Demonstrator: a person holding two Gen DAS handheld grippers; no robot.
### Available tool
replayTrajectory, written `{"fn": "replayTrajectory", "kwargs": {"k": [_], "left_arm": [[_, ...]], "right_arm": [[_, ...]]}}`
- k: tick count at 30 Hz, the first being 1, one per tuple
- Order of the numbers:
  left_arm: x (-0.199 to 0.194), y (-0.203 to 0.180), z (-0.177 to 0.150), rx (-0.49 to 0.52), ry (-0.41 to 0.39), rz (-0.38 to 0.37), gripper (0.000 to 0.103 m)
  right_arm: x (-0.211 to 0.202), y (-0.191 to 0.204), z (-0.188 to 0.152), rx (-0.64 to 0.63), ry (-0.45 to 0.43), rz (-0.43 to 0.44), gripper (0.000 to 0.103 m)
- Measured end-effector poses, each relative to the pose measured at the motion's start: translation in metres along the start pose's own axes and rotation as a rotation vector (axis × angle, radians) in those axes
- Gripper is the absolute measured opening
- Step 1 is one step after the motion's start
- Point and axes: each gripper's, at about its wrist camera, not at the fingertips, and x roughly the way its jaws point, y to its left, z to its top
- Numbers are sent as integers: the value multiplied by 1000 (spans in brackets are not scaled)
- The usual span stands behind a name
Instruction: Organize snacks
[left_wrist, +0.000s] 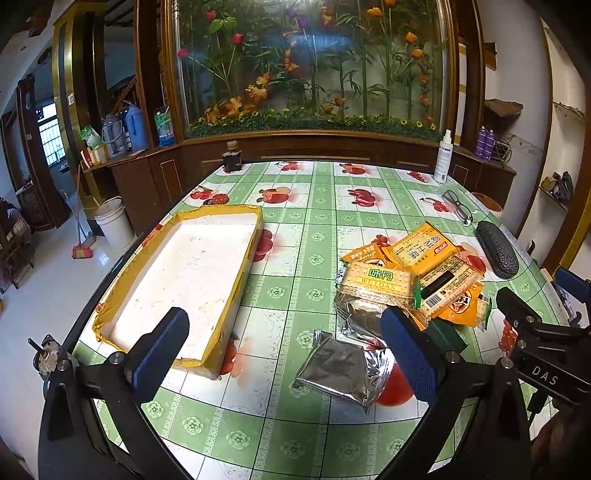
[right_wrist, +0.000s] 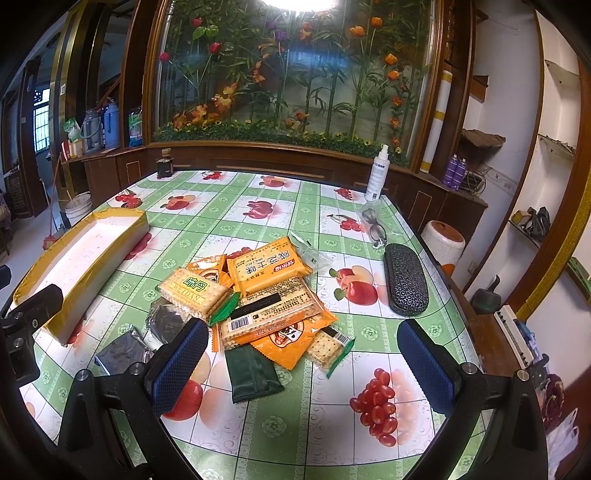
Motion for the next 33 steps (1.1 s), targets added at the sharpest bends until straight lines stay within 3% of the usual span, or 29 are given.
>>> {"fn": "replayTrajectory", "kwargs": {"k": [11,22,25,33], "left_arm": [[3,-3,-2,14,-25,9,103],[4,-4,2,3,47,-5,103],[3,-4,1,5,18,-1,103],[5,-4,-1,4,34,3,103]], "right_arm": [[1,0,0,-1,0,-1,103],[0,0,0,0,1,0,103],[0,0,0,1,1,1,103],[0,0,-1,2,1,2,103]]}}
